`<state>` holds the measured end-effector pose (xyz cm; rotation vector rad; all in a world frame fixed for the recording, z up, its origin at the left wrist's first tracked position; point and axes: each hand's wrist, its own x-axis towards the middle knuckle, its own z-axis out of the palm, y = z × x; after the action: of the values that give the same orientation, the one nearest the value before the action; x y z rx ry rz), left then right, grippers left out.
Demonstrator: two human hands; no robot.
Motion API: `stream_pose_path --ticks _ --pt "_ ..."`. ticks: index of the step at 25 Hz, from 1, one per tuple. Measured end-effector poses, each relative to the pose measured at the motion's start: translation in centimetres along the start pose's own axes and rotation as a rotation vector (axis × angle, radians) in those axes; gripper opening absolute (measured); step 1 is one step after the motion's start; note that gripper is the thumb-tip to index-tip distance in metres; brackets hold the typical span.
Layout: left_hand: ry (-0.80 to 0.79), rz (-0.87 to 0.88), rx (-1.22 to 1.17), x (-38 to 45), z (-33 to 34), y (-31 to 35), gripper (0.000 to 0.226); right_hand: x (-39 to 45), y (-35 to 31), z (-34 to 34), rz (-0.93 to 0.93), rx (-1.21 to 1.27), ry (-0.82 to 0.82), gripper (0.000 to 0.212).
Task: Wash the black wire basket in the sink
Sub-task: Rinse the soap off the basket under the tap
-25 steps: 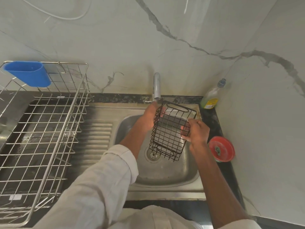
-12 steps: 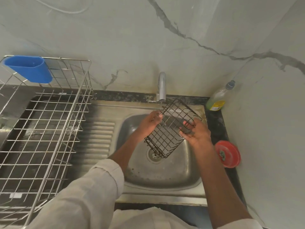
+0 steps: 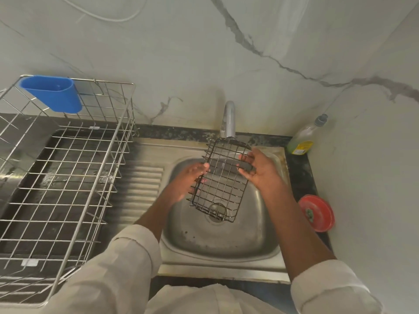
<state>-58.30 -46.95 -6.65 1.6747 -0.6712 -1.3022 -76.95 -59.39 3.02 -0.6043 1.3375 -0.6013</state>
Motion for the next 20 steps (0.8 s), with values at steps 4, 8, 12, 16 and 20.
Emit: stream_pose_path --ticks 4,8,12,16,20 --pt "0.024 -0.054 -0.202 -0.6 0.2 -1.1 0.043 -1.1 0.7 2.2 -0.062 -0.156 -0.077 0.022" --pt "0.187 -0.194 -0.235 -0.7 2.1 0.9 0.031 -2.2 2.6 3.2 -0.126 -0.209 -0.108 0.013" --pt "0.327 -0.114 -0.203 0.0 3.6 4.1 0.028 -2.2 2.4 1.9 -0.105 -0.107 -0.084 0.008" --pt "0.249 -0.036 -0.179 0.7 5.4 6.8 0.024 -1.5 2.2 0.6 -0.027 -0.004 -0.094 0.017" --pt "0.040 0.022 -0.188 0.5 7.0 8.9 0.026 -1.8 3.6 0.6 -0.007 -0.008 -0.075 0.020"
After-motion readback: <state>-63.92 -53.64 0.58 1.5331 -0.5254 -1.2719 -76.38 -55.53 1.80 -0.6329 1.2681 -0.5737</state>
